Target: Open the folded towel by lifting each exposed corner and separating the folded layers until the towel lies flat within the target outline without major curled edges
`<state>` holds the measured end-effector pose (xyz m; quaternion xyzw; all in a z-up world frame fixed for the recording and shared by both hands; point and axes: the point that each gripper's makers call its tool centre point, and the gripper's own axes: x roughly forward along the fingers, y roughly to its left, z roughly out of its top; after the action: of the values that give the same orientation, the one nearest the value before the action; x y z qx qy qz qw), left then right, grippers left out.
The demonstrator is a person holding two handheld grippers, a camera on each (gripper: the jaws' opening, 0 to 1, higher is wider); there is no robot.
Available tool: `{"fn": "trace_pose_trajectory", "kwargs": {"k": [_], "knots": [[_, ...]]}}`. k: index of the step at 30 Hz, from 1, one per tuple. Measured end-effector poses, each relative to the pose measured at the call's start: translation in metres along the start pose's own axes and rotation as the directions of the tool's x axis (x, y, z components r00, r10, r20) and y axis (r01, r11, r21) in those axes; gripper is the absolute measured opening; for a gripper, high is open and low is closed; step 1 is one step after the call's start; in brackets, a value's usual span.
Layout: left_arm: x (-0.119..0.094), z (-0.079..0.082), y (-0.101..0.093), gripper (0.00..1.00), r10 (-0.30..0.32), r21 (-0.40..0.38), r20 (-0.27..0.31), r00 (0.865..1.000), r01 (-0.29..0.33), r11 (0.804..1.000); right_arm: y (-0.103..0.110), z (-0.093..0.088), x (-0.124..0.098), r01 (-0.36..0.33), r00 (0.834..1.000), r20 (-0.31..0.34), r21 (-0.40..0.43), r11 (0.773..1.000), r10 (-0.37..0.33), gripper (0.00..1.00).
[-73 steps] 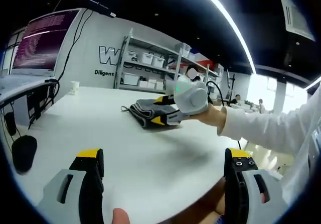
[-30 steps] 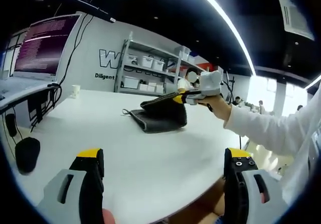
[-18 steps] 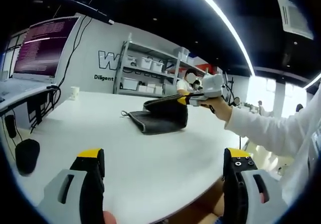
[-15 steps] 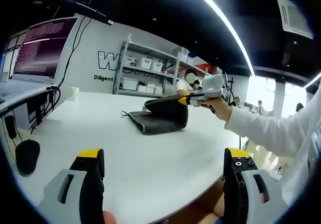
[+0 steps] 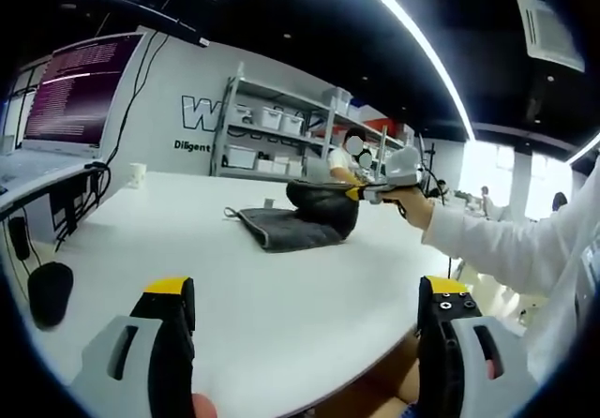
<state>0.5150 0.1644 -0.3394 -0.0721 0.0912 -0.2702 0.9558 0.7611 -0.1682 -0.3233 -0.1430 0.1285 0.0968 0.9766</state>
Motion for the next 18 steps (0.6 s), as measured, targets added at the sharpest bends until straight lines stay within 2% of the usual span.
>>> {"fn": "trace_pose_trajectory", "kwargs": {"k": [6,9,13,18], "knots": [[0.002,-0.001,-0.002,0.98,-0.004,0.003,-0.004,1.0,0.004,1.0,-0.022,-0.018,-0.003,0.034,0.999,-0.005,0.122,0.992,-0.033,0.06],[0.003,-0.001,-0.003,0.98,-0.008,0.003,-0.007,1.0,0.008,1.0,-0.033,-0.03,-0.003,0.06,0.998,-0.019,0.198,0.978,-0.057,0.06],[0.004,-0.001,-0.004,0.98,-0.01,0.005,-0.01,1.0,0.01,1.0,-0.046,-0.051,-0.005,0.09,0.996,-0.047,0.345,0.934,-0.079,0.05],[0.005,-0.002,-0.004,0.98,-0.011,0.006,-0.017,1.0,0.011,1.0,-0.054,-0.081,-0.007,0.125,0.991,-0.106,0.464,0.877,-0.085,0.05]]}}
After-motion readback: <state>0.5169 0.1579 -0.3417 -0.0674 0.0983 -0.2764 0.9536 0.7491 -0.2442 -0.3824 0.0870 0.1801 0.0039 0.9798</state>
